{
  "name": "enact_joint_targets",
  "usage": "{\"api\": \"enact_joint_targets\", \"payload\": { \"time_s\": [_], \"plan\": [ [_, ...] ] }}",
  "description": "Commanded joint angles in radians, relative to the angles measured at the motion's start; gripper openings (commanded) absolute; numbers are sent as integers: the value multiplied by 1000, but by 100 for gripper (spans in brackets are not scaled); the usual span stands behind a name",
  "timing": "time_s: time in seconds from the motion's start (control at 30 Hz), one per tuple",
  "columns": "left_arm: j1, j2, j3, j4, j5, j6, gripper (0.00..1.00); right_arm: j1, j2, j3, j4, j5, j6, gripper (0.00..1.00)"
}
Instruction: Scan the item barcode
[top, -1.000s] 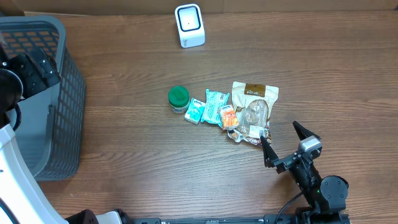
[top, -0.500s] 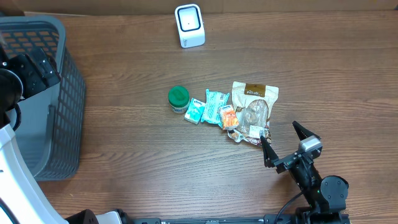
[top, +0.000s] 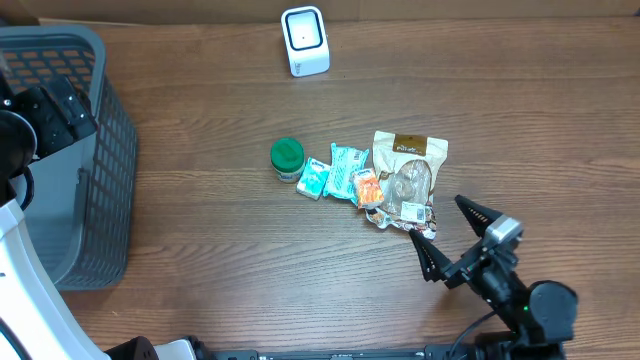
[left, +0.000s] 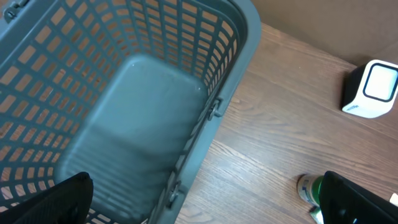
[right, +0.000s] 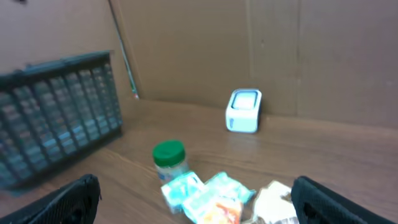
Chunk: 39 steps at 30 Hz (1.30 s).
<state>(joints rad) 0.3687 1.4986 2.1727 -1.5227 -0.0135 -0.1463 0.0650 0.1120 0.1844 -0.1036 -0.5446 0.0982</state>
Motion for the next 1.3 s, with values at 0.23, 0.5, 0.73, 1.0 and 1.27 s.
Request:
{"api": "enact_joint_targets", "payload": {
  "time_s": [0.23,0.5,0.73,1.0,1.27],
  "plan": [
    [4,5,7,4,-13,16,100,-77,639,617,-446,-86,1,100],
    [4,5,7,4,-13,16,100,-133,1121,970,-819,-68,-1,100],
    [4,5,7,4,-13,16,100,-153,1382,976,-834,35,-2,100],
    [4,5,7,4,-13,16,99,-156,1544,973,-855,37,-95,100],
    [4,5,7,4,-13,16,100,-128,1561,929,-884,-26,-107,82]
  ]
}}
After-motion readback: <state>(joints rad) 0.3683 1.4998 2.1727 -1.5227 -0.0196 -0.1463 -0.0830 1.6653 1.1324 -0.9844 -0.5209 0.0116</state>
